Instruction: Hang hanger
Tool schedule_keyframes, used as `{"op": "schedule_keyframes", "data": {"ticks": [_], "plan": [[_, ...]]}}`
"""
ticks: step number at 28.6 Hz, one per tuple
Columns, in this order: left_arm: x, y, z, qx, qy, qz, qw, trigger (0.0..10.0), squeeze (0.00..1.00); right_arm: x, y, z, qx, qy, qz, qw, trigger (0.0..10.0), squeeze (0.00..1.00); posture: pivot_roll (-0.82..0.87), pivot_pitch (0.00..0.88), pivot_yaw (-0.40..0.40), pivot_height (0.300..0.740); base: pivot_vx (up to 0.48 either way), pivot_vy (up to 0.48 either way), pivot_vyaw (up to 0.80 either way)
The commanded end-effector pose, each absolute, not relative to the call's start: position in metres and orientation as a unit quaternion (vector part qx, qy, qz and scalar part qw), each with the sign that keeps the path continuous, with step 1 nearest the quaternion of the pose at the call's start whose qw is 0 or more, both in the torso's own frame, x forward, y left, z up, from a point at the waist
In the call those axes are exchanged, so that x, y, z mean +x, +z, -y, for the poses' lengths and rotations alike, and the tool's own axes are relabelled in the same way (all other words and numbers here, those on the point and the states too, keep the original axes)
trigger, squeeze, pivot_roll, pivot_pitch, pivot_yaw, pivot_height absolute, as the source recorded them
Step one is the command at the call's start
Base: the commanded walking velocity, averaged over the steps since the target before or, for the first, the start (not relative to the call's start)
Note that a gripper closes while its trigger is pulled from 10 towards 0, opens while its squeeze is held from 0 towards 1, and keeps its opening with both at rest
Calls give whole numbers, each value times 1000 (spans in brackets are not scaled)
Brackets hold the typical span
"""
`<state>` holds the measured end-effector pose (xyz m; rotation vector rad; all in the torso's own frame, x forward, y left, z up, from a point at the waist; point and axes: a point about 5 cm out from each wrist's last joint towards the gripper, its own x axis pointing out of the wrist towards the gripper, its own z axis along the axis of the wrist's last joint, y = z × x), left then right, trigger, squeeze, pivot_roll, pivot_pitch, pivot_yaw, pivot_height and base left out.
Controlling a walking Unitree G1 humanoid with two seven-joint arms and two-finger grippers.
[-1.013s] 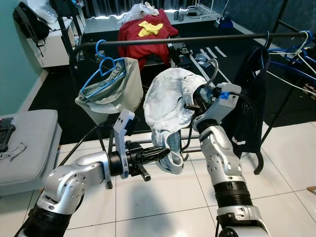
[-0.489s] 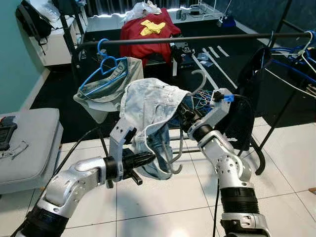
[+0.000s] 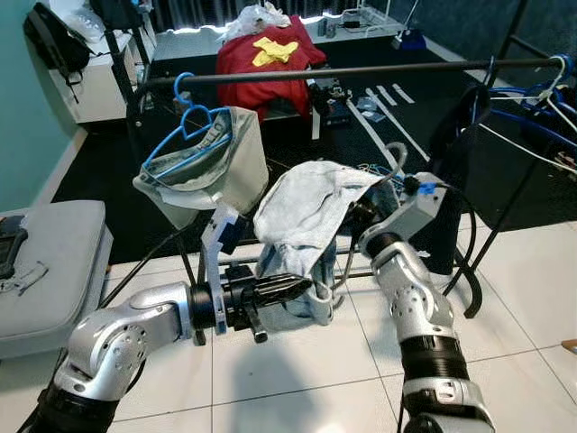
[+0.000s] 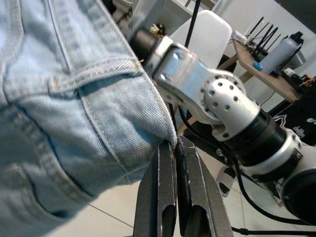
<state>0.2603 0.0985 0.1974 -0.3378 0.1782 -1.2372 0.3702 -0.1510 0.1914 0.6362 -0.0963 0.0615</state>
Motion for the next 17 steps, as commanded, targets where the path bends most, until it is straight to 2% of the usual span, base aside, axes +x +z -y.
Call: {"op": "schedule_keyframes", "data": {"ticks": [1,4,9,10,12,13,15,17], "plan": [[253,203,-92,-160,-606,-75,776,0,0,371,198,153,329,17,70,942,10000,0,-12,75,59,740,0,0,0],[252,202,-86,-167,-610,-77,771,0,0,376,206,153,357,3,98,929,10000,0,-12,79,58,740,0,0,0],[252,202,-85,-170,-610,-77,770,0,0,377,207,152,359,3,100,928,10000,0,-11,79,58,740,0,0,0],[254,204,-81,-179,-606,-74,771,0,0,377,206,142,346,12,101,933,10000,0,-12,82,57,740,0,0,0],[254,204,-81,-179,-606,-74,771,0,0,377,206,142,346,12,101,933,10000,0,-12,82,57,740,0,0,0],[257,207,-75,-188,-602,-67,773,0,0,377,204,131,330,25,98,938,10000,0,-14,82,56,740,0,0,0],[257,207,-75,-188,-602,-67,773,0,0,377,204,131,330,25,98,938,10000,0,-14,82,56,740,0,0,0],[278,211,-66,-186,-548,-42,815,0,0,367,193,93,279,100,73,952,10000,0,-13,84,53,740,0,0,0]]}}
